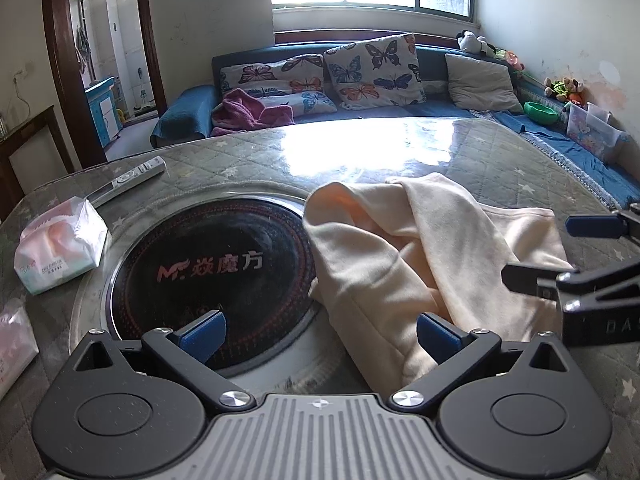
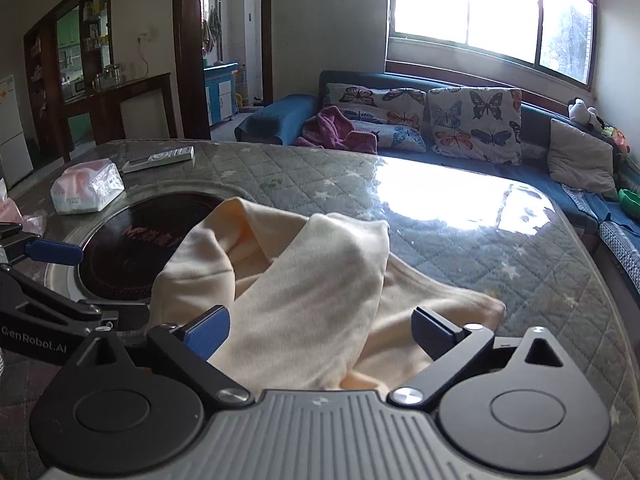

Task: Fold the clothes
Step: 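Close both grippers on the cream sweatshirt fabric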

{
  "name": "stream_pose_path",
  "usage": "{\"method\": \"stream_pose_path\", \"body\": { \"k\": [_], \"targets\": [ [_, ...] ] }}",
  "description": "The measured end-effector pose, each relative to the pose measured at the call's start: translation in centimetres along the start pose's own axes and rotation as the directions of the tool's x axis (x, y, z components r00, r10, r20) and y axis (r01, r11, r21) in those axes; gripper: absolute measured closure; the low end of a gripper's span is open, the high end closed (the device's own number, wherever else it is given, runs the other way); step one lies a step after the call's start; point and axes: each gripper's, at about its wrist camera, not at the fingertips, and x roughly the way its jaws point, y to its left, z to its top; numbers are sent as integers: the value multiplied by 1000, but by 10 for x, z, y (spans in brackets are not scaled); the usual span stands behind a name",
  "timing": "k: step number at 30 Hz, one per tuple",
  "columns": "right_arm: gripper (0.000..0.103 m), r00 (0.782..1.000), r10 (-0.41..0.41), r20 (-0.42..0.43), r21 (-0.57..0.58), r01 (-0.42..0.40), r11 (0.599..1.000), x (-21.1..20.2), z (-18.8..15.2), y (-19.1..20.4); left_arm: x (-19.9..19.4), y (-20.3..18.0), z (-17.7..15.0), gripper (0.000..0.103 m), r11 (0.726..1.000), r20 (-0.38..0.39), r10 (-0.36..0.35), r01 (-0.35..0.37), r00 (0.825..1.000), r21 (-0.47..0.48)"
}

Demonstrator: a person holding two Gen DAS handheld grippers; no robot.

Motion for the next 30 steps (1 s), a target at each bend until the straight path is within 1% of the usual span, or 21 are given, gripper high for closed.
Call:
{"method": "stream_pose_path", "body": {
  "k": [5, 8, 10, 12, 15, 18, 20, 23, 25, 27, 28, 30],
  "targets": [
    [9, 1000, -2, 7, -15, 2, 1000, 12, 12, -3, 12, 4, 11, 0, 1000, 1, 11, -11, 1000, -4],
    [12, 1000, -1, 10, -11, 1, 1000, 24, 20, -8, 19, 6, 18, 0, 1000, 14, 8, -8, 1000, 9],
    [14, 1000, 1, 5, 0, -1, 1000, 33, 25, -13, 24, 8, 23, 0, 1000, 30, 24, -24, 999, 14],
    [18, 1000, 7, -3, 9, -7, 1000, 41, 28, -18, 30, 11, 30, 0, 999, 39, 30, -31, 999, 12],
    [20, 1000, 21, -17, 21, -20, 1000, 54, 31, -23, 42, 17, 40, 1, 999, 45, 35, -36, 998, 9],
    [22, 999, 34, -31, 33, -33, 999, 66, 34, -29, 55, 20, 50, 4, 999, 49, 32, -33, 998, 9],
    [23, 998, 43, -41, 41, -41, 998, 74, 37, -32, 64, 20, 56, 9, 999, 55, 31, -33, 998, 22],
    [30, 997, 56, -55, 54, -53, 997, 87, 40, -38, 79, 14, 63, 10, 996, 60, 0, -5, 998, 84],
    [32, 996, 58, -64, 59, -54, 997, 94, 40, -42, 89, 11, 67, 10, 994, 62, -21, 14, 998, 108],
    [34, 996, 61, -71, 66, -57, 996, 100, 40, -45, 98, 9, 71, 10, 991, 54, -64, 56, 997, 123],
    [36, 994, 82, -76, 84, -76, 994, 104, 41, -48, 102, 7, 73, 10, 989, 47, -85, 79, 995, 129],
    [43, 991, 107, -79, 103, -99, 990, 108, 42, -52, 110, 4, 74, 12, 985, 33, -102, 97, 994, 145]
  ]
}}
